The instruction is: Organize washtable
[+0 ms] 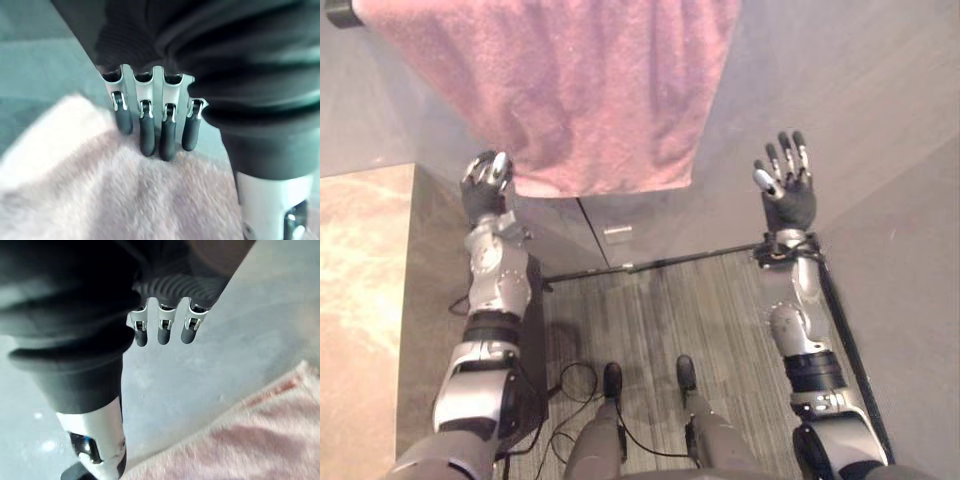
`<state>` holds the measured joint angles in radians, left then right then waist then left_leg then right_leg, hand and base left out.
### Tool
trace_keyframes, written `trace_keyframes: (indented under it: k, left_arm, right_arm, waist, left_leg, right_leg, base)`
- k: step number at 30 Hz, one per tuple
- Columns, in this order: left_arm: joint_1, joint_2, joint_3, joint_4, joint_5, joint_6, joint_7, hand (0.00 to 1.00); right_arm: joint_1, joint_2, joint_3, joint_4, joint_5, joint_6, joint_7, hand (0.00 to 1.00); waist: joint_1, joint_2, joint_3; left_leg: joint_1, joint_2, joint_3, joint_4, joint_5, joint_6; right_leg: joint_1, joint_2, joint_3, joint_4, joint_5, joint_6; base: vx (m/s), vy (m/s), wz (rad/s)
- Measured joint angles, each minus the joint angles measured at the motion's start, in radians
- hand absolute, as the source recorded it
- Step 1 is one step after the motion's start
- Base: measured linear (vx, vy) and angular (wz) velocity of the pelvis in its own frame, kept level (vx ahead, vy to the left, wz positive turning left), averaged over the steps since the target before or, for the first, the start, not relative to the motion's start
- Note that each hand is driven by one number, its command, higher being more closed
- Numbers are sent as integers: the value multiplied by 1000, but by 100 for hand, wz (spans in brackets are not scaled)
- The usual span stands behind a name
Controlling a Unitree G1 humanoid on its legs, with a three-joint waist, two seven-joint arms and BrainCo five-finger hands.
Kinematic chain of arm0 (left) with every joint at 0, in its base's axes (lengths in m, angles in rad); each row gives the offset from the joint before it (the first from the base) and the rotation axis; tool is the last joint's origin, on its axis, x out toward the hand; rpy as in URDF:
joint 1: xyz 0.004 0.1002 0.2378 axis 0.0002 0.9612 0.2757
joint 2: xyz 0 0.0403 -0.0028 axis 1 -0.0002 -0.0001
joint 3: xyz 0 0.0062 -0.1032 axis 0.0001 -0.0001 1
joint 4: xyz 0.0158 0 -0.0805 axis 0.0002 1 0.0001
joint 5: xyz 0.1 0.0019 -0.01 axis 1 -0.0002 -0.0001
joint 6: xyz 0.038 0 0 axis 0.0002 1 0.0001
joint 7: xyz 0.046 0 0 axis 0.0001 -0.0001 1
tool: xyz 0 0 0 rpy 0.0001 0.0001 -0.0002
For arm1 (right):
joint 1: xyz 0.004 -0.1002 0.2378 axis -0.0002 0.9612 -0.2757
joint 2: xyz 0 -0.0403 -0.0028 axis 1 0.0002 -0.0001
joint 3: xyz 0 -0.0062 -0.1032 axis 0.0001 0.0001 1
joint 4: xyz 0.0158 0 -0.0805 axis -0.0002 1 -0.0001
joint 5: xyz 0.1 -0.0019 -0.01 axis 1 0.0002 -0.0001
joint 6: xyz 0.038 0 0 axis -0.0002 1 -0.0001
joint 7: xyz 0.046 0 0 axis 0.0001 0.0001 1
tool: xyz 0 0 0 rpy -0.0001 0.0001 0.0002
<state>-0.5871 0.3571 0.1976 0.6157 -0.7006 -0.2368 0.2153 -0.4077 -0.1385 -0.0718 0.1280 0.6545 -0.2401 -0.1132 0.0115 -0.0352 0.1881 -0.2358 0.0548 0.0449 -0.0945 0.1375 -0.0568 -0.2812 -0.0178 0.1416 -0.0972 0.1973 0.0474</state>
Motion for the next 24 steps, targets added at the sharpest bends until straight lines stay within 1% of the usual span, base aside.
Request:
trace_keyframes:
  k: [3,5,9,11,13,15,16,18,19,20,21,22,24]
  left_arm:
    - [56,-1,32,-7,6,1,-3,0]
    - [110,-1,54,-21,9,1,-18,0]
    - [187,-17,82,-21,34,4,-30,0]
    - [248,-50,81,-21,62,15,-42,0]
    - [285,-74,79,-22,88,19,-45,0]
    - [365,-122,64,-21,134,35,-72,0]
    - [385,-132,57,-20,148,37,-79,0]
    - [450,-168,26,7,211,49,-116,0]
    - [467,-189,9,37,239,56,-132,0]
    - [475,-195,0,49,245,57,-137,0]
    - [500,-214,-10,85,266,57,-157,0]
    - [512,-228,-12,111,280,59,-168,0]
    - [548,-257,-40,195,307,64,-188,0]
  right_arm:
    - [33,-7,-50,0,-12,0,-12,0]
    - [61,-9,-84,-3,-28,-2,-19,0]
    - [127,-12,-104,-36,-31,-5,-19,0]
    - [180,-11,-107,-37,-39,-7,-17,0]
    - [212,-11,-107,-36,-41,-6,-15,0]
    - [286,-6,-105,-34,-69,4,-9,0]
    - [304,-5,-104,-31,-80,8,-7,0]
    - [358,12,-105,53,-86,18,27,0]
    - [385,21,-104,115,-117,33,28,0]
    - [393,25,-101,141,-123,36,29,0]
    - [407,39,-99,206,-163,54,31,0]
    - [413,45,-97,249,-183,55,32,0]
    - [423,59,-98,404,-194,74,47,0]
  waist:
    - [0,0,0]
    - [3,1,0]
    - [3,2,-1]
    - [3,4,-2]
    - [4,5,-3]
    - [4,17,-12]
    - [4,22,-15]
    - [2,39,-26]
    - [4,50,-35]
    - [4,54,-38]
    - [4,64,-46]
    - [4,69,-54]
    - [5,75,-71]
  left_leg:
    - [9,0,-4,0,0,0]
    - [17,0,-8,0,-1,0]
    - [19,0,-15,-3,-4,-4]
    - [26,0,-17,-6,-7,-1]
    - [26,-1,-17,-6,-7,-1]
    - [27,-2,-17,-6,-7,-1]
    - [27,-2,-18,-6,-7,-1]
    - [42,-3,-18,-6,-8,-1]
    - [51,-3,-25,-6,-8,-1]
    - [54,-3,-27,-6,-9,0]
    - [65,-3,-29,-6,-12,-1]
    - [68,-3,-31,-6,-13,-1]
    - [78,-3,-31,-6,-16,1]
  right_leg:
    - [11,-1,-3,0,0,0]
    - [19,-1,-3,-1,0,0]
    - [25,-1,-4,-1,-1,0]
    - [34,-2,-6,-1,-5,-5]
    - [35,-3,-6,-1,-11,2]
    - [36,-4,-6,-1,-12,3]
    - [36,-4,-6,-1,-12,3]
    - [55,-4,-25,-1,-21,4]
    - [69,-4,-35,-1,-27,4]
    - [73,-4,-37,-1,-30,5]
    - [85,-3,-41,-1,-36,8]
    - [89,-4,-43,-1,-37,7]
    - [99,-3,-43,-1,-41,7]
  base:
    - [69,61,3]
    - [48,55,2]
    - [40,62,5]
    - [41,56,5]
    - [38,39,1]
    - [57,44,2]
    - [57,32,3]
    - [80,37,13]
    - [94,46,19]
    - [94,47,16]
    - [76,38,7]
    - [81,43,5]
    - [61,34,1]
